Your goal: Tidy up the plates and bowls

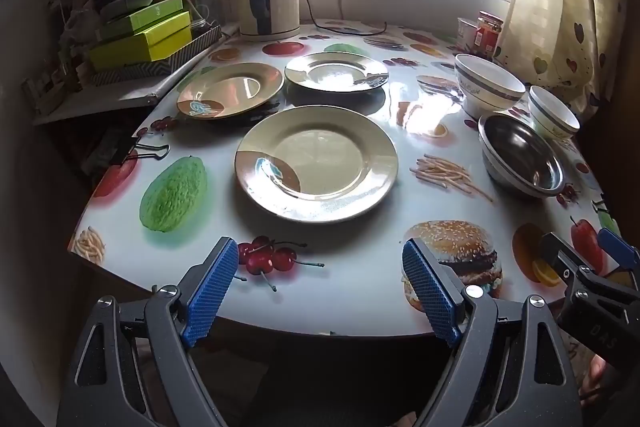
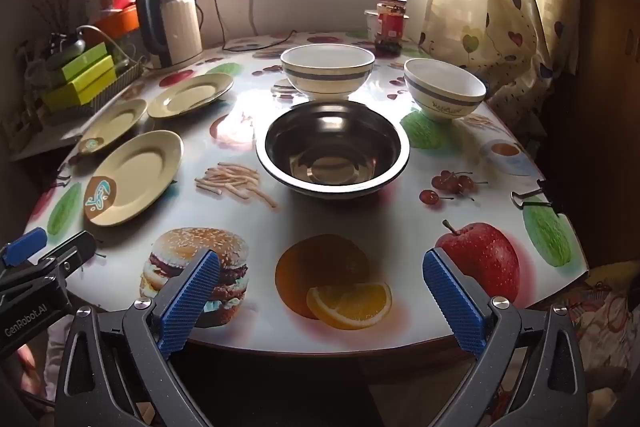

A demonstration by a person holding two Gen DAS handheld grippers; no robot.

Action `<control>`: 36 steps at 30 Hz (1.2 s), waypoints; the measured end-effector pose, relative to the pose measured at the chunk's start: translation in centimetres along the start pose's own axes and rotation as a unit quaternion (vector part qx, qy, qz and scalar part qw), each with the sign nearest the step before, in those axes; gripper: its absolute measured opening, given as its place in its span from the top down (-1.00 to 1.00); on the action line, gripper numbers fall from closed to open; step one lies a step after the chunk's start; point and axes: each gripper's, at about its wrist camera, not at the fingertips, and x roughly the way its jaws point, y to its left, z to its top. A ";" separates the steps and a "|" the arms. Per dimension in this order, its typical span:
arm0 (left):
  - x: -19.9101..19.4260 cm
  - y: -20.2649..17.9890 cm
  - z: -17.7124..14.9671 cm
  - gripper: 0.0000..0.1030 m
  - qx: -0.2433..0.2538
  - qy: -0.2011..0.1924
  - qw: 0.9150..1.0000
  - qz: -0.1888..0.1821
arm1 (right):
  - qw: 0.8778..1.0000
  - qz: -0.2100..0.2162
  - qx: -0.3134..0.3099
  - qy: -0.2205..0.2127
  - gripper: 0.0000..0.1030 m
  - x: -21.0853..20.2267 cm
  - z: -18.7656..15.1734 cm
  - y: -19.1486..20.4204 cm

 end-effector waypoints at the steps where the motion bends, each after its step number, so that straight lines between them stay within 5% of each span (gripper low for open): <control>1: 0.0 0.0 0.0 -0.64 0.000 0.000 1.000 -0.001 | 1.000 -0.004 -0.004 -0.002 -1.00 0.0 0.0 0.0; 36: 0.3 0.1 0.5 -0.64 -0.006 0.003 1.000 0.017 | 1.000 0.005 -0.006 -0.016 -1.00 0.1 0.9 0.2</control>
